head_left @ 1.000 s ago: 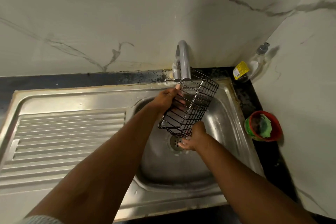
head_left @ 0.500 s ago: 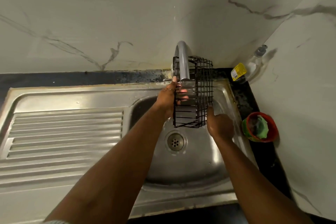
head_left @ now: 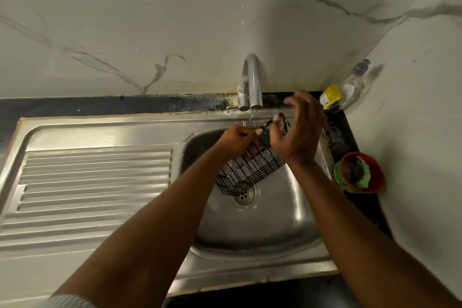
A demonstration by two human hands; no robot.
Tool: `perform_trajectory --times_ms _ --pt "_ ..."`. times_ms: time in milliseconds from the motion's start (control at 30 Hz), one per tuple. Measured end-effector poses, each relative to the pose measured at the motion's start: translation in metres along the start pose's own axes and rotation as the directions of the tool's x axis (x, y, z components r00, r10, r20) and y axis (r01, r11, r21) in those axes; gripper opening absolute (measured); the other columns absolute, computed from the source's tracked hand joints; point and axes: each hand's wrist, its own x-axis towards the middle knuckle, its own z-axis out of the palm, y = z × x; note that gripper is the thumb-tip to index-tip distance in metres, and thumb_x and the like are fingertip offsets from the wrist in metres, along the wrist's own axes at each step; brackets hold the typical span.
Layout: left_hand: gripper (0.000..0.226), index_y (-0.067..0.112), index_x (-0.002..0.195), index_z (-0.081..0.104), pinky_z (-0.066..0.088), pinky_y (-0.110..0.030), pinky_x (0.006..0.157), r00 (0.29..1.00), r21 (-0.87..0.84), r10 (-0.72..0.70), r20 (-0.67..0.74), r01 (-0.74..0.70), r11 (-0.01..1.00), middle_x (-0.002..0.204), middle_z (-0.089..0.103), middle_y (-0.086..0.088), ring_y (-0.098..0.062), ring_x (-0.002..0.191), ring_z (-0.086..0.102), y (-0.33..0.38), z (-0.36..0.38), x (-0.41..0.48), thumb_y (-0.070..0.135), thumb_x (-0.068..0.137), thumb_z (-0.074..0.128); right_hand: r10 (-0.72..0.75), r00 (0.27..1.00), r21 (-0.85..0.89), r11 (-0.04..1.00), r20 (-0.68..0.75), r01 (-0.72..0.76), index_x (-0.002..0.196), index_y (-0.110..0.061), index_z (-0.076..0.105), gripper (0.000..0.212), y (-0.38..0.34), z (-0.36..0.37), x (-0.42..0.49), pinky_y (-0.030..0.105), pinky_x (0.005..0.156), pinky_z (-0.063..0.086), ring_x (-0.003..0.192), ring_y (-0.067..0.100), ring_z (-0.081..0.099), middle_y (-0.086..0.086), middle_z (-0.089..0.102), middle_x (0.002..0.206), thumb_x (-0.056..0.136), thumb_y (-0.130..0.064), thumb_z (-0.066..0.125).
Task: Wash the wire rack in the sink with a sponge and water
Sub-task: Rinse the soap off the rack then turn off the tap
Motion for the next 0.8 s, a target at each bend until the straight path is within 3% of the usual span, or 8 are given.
perform_trajectory --times_ms 67,133,200,333,433,533,667,800 --pt "0.024 0.013 0.1 0.073 0.056 -0.022 0.059 1.0 0.116 0.012 0.023 -0.014 0.993 0.078 0.072 -0.004 -0.003 0.058 0.067 -0.002 -0.001 0.001 0.032 0.106 0.059 -0.112 0.955 -0.09 0.986 0.276 0.142 0.112 -0.018 0.065 0.03 0.003 0.007 0.019 0.041 0.099 0.037 0.115 0.027 0.058 0.003 0.063 0.12 0.086 -0.033 0.06" --pt "0.023 0.01 0.097 0.074 0.06 -0.031 0.071 0.999 0.166 0.035 0.032 -0.039 0.985 0.082 0.073 -0.008 -0.008 0.065 0.067 -0.004 -0.004 0.004 0.028 0.104 0.063 -0.113 0.777 -0.116 0.966 0.619 0.233 0.105 -0.028 0.067 0.023 0.01 0.018 0.024 0.046 0.102 0.035 0.098 0.025 0.065 -0.001 0.069 0.101 0.098 -0.041 0.05" --pt "0.021 0.01 0.095 0.076 0.059 -0.036 0.076 0.997 0.181 0.065 0.04 -0.071 0.981 0.079 0.073 -0.003 -0.009 0.068 0.066 -0.006 -0.011 0.003 0.028 0.102 0.066 -0.076 0.631 -0.121 0.957 0.772 0.263 0.097 -0.027 0.075 0.043 0.018 0.029 0.023 0.043 0.096 0.045 0.08 0.021 0.066 0.0 0.071 0.083 0.104 -0.053 0.041" --pt "0.018 0.019 0.094 0.076 0.058 -0.028 0.071 0.988 0.239 0.142 0.06 -0.153 0.959 0.081 0.074 0.002 -0.012 0.072 0.069 -0.006 -0.026 -0.005 0.034 0.1 0.068 -0.041 0.664 -0.051 0.991 0.747 0.12 0.069 -0.023 0.068 0.057 0.023 0.04 0.02 0.026 0.054 0.043 0.05 0.014 0.055 -0.002 0.059 0.058 0.102 -0.062 0.044" --pt "0.031 0.021 0.097 0.072 0.051 -0.023 0.058 0.992 0.283 0.065 -0.112 -0.03 0.959 0.081 0.07 0.001 -0.01 0.069 0.065 -0.014 -0.044 -0.01 0.047 0.105 0.057 0.067 0.65 -0.054 0.998 0.757 -0.04 0.059 -0.019 0.057 0.057 0.034 0.044 0.016 0.025 0.051 0.032 0.047 0.017 0.051 -0.001 0.054 0.054 0.104 -0.053 0.049" --pt "0.039 0.015 0.106 0.07 0.051 -0.024 0.065 0.936 0.143 -0.091 -0.341 0.147 0.979 0.089 0.07 -0.002 -0.015 0.081 0.067 -0.036 -0.068 -0.021 0.046 0.109 0.047 0.187 0.658 -0.088 0.98 0.73 -0.18 0.059 -0.009 0.057 0.059 0.06 0.04 0.013 0.029 0.052 0.035 0.056 0.026 0.054 0.008 0.058 0.059 0.104 -0.048 0.053" --pt "0.043 0.004 0.103 0.071 0.059 -0.045 0.09 0.973 -0.092 -0.021 -0.231 0.0 0.996 0.097 0.075 -0.018 -0.032 0.096 0.073 -0.052 -0.077 -0.033 0.037 0.111 0.045 0.291 0.639 -0.1 0.943 0.711 -0.318 0.055 -0.01 0.049 0.061 0.074 0.038 0.01 0.03 0.054 0.036 0.055 0.025 0.055 0.005 0.054 0.054 0.1 -0.05 0.058" --pt "0.042 0.008 0.096 0.068 0.06 -0.032 0.064 0.924 -0.252 -0.124 -0.362 0.03 0.967 0.074 0.072 -0.01 -0.027 0.071 0.07 -0.042 -0.057 -0.031 0.031 0.114 0.038 0.299 0.61 -0.088 0.932 0.734 -0.351 0.053 -0.013 0.044 0.062 0.058 0.046 0.006 0.031 0.054 0.034 0.051 0.021 0.051 0.001 0.05 0.051 0.1 -0.05 0.057"
